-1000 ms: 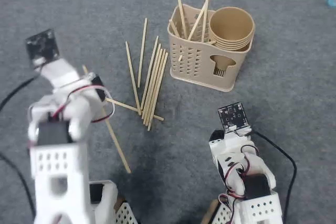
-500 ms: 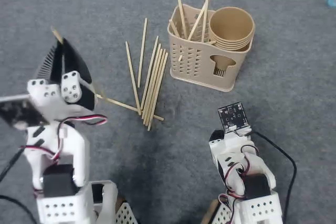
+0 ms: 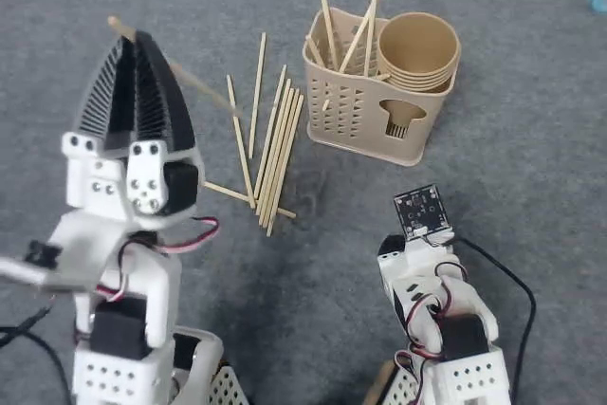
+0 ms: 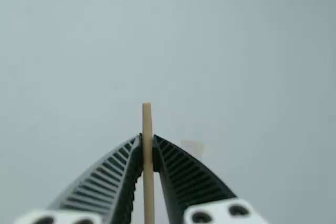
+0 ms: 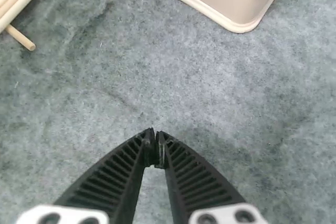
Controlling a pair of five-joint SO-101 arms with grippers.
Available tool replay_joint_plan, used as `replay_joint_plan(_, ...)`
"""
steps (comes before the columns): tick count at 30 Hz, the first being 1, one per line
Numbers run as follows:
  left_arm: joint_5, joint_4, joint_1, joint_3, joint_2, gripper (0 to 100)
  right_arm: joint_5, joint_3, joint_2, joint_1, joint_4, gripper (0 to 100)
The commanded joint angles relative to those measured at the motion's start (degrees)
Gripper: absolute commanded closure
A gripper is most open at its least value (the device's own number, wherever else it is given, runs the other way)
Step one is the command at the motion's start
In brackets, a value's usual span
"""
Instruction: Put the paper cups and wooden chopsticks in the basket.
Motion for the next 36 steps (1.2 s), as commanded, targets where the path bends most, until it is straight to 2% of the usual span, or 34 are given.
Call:
replay_joint_plan(1,-2.73,-1.76,6.15,-12.0,7.82,99,0.62,1.23,-0.84,0.48,-1.27,99.0)
replay_joint_plan(6,-4.13,-2.11,7.38,-28.26,24.26,99,0.79,1.23,-0.84,0.48,-1.27,99.0)
replay_joint_plan(8,-4.13,-5.1,7.47,-33.8,30.86,99,0.79,1.23,-0.84,0.48,-1.27,99.0)
replay_joint_plan(14,-4.04,-8.88,8.7,-45.14,47.82,99,0.88,1.23,-0.84,0.48,-1.27,99.0)
replay_joint_plan(25,-4.22,-9.23,13.36,-44.7,61.63,99,0.97,1.23,-0.84,0.48,-1.54,99.0)
replay_joint_plan(30,-4.4,-16.0,12.75,-44.53,67.52,99,0.97,1.23,-0.84,0.48,-1.54,99.0)
replay_joint_plan(36,-4.57,-17.14,13.1,-44.79,72.44,99,0.97,1.23,-0.84,0.48,-1.45,99.0)
